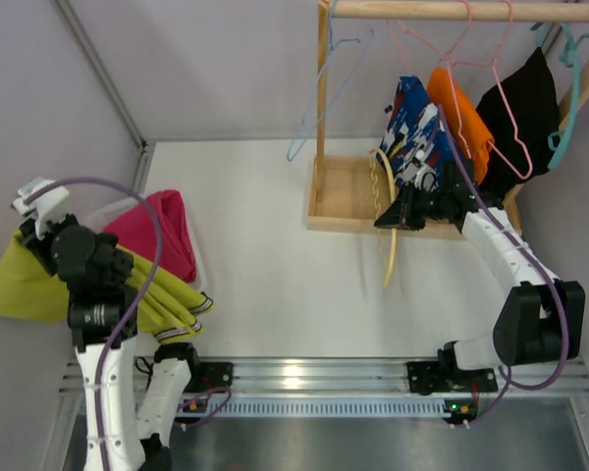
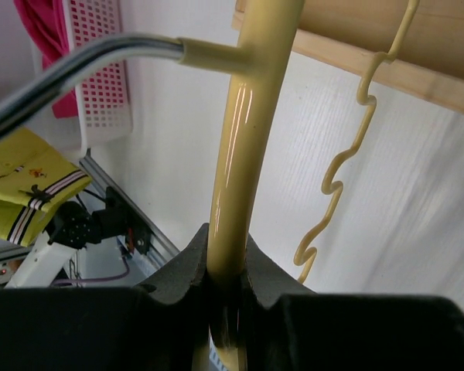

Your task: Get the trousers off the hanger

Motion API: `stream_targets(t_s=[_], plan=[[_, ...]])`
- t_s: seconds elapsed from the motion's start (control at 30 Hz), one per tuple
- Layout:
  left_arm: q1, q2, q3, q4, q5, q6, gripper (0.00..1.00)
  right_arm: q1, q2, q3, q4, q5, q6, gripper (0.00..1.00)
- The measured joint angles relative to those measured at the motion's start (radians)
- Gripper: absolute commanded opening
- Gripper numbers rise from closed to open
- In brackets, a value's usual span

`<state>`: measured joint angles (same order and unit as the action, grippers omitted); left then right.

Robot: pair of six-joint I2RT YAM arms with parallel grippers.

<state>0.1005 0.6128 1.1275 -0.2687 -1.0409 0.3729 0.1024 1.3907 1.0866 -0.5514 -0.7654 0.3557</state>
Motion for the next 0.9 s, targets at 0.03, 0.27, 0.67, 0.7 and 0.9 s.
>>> stream_targets(t_s=[0.03, 0.27, 0.67, 0.7, 0.9], plan=[[0.0, 0.039, -0.008, 0.019, -0.011, 0.002, 0.0, 0.0, 0.008, 0.01, -0.002, 0.001, 0.0, 0.0], [0.002, 0.331, -0.114, 0.281, -0.031, 0.065, 0.0, 0.0, 0.04, 0.073, -0.026, 0.0, -0.013, 0.0], [0.04, 0.757, -0.132, 0.527, 0.065, 0.037, 0.0, 0.002, 0.074, 0.185, -0.071, -0.019, -0.03, 0.0], [0.042, 0.766, -0.144, 0.539, 0.096, 0.033, 0.0, 0.003, 0.074, 0.192, -0.072, -0.022, -0.027, 0.0], [0.042, 0.824, -0.176, 0.516, 0.279, 0.013, 0.07, 0.019, 0.04, 0.198, -0.085, -0.025, 0.0, 0.0]])
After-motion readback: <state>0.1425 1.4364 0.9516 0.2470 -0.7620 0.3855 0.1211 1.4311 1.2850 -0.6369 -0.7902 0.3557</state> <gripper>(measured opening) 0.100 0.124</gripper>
